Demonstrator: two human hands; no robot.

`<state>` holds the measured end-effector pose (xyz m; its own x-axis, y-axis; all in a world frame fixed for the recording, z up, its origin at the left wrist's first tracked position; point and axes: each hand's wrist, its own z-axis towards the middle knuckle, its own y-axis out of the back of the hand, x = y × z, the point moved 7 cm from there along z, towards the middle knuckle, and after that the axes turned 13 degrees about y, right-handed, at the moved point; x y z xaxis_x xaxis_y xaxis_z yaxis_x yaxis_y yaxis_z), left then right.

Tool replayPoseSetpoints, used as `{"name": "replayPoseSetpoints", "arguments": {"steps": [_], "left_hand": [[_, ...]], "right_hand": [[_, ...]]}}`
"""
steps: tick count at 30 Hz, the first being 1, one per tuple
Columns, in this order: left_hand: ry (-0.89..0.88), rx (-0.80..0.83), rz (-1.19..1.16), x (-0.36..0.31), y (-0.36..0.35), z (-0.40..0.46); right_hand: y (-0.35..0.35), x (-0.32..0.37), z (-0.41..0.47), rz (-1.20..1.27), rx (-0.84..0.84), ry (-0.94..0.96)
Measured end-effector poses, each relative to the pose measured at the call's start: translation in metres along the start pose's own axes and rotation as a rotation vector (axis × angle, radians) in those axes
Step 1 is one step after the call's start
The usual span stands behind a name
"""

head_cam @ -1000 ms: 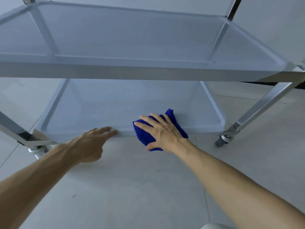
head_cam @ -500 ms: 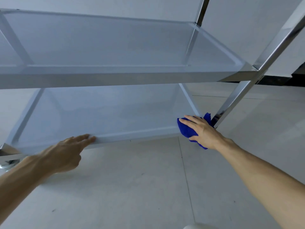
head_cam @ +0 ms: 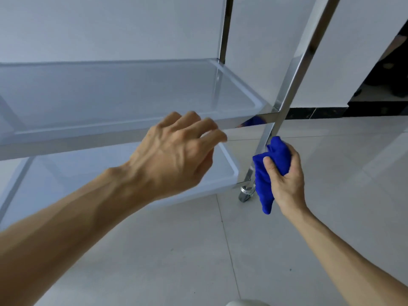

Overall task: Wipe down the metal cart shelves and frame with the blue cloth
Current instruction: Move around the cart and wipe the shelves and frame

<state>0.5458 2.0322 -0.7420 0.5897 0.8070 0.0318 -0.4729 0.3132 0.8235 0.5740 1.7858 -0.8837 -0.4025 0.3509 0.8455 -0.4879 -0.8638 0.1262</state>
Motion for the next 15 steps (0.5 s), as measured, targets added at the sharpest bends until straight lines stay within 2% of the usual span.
{"name": "replayPoseSetpoints", "arguments": {"steps": [3, 8, 10, 15], "left_hand": [[0.116, 0.066, 0.092, -0.001, -0.007, 0.028], [0.358, 0.284, 0.085, 0.019, -0.045, 0.041], [0.39, 0.274, 0.059, 0.019, -0.058, 0.035], [0.436, 0.096, 0.055, 0.018, -0.073, 0.026]], "right_hand": [[0.012, 0.009, 0.029, 0.034, -0.138, 0.005], [-0.013, 0.017, 0.063, -0.006, -0.092, 0.086], [-0.022, 0.01, 0.067, -0.038, -0.121, 0.098], [-0.034, -0.017, 0.068, -0.065, -0.246, 0.06]]}}
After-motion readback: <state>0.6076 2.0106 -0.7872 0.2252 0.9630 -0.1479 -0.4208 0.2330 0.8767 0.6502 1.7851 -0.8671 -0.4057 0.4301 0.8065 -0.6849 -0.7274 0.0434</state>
